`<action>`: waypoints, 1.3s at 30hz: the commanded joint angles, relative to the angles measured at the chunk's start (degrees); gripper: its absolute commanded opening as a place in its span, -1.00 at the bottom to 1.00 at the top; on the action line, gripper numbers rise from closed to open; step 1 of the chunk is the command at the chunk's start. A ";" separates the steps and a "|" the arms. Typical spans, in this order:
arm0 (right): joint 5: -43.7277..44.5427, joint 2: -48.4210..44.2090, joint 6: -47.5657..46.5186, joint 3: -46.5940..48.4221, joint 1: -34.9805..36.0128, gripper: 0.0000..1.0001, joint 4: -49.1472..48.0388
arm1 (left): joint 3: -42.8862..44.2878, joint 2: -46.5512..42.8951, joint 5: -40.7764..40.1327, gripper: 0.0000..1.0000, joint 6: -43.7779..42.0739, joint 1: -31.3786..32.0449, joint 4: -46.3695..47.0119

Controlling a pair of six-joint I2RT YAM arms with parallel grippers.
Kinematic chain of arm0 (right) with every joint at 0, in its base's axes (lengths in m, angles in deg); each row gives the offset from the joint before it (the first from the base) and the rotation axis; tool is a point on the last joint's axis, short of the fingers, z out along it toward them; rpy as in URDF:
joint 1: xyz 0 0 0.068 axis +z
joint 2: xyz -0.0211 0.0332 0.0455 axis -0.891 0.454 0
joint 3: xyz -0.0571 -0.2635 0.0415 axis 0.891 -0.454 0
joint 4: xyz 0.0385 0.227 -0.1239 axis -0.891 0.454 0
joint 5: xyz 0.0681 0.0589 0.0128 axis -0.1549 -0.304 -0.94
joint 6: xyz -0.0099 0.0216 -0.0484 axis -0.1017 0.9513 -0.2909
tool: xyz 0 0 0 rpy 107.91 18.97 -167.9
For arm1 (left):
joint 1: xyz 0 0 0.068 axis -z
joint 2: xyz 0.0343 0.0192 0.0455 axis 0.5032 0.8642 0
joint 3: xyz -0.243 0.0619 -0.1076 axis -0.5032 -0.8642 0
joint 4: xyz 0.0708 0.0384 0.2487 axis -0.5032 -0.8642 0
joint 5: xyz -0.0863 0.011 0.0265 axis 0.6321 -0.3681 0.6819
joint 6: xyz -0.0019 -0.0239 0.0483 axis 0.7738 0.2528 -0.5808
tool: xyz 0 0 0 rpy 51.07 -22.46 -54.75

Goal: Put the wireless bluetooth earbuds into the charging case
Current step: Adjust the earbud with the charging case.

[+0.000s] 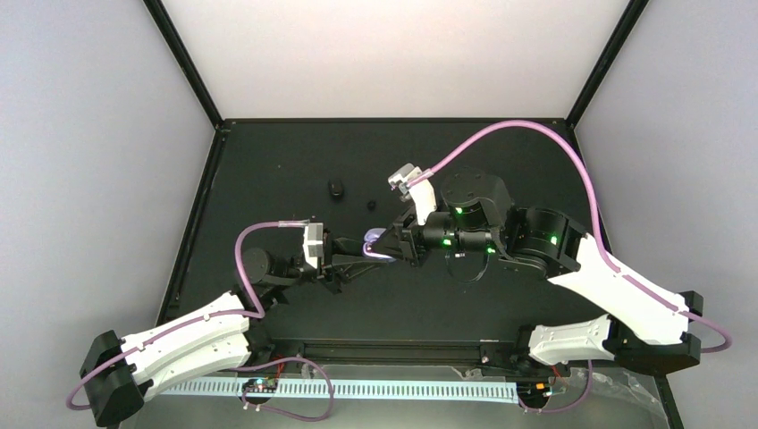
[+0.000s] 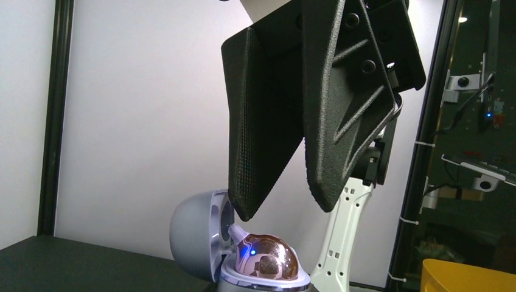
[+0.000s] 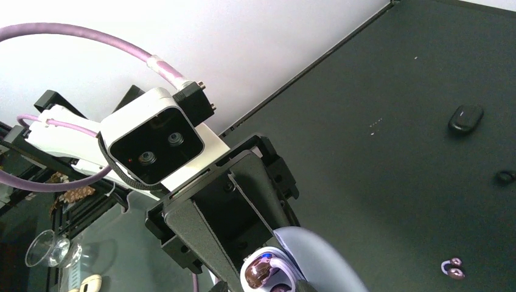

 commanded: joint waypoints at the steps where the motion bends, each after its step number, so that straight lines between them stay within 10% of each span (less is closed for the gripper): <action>1: 2.18 0.83 -0.39 -0.44 0.15 -0.43 -0.78 | 2.75 0.31 0.47 -0.97 -0.45 0.44 0.91; 39: 4.60 2.31 -0.38 0.06 0.24 -0.27 1.20 | 4.51 1.99 -0.37 -0.97 -1.39 0.53 -0.96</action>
